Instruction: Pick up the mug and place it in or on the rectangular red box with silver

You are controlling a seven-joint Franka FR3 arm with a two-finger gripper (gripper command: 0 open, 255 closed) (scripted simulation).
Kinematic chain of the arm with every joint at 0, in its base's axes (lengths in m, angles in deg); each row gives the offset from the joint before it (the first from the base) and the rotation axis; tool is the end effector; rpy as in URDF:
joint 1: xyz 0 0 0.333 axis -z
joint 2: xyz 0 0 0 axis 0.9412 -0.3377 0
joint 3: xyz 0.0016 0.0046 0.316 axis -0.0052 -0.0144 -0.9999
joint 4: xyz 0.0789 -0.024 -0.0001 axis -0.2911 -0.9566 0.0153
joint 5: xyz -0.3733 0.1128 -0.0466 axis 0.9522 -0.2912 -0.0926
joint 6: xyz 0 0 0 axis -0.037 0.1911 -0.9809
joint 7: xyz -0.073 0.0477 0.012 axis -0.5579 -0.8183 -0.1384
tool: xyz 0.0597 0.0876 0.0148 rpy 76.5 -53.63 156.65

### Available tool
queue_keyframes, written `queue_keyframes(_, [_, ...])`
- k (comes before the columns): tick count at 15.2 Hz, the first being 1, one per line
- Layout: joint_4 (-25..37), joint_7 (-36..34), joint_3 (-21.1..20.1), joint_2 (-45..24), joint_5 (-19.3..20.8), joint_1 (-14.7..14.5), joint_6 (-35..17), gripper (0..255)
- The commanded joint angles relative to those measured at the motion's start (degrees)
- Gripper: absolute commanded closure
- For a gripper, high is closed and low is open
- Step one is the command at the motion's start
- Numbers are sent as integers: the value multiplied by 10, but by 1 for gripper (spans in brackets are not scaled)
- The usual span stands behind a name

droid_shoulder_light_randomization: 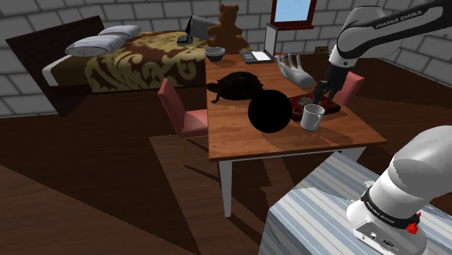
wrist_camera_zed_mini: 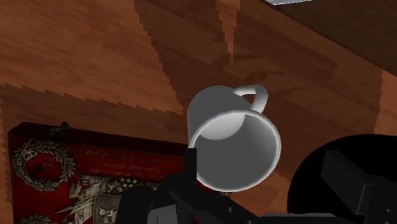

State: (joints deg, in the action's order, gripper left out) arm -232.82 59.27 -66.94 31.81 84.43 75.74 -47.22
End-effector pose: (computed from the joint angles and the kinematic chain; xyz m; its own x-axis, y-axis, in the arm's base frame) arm 0.3462 -0.1710 0.4309 0.9882 -0.1387 0.0652 -0.1329 -0.9874 -0.0864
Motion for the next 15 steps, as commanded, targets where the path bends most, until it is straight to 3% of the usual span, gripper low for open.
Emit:
queue_keyframes(1, [4, 24, 20, -40, 1, -2, -40, 0])
queue_keyframes(4, [13, 66, 52, -98, -4, -4, -92, 0])
queue_keyframes(11, [-11, 79, 63, -140, -20, -14, -156, 0])
queue_keyframes(15, [-13, 80, 64, -144, -22, -15, -161, 0])
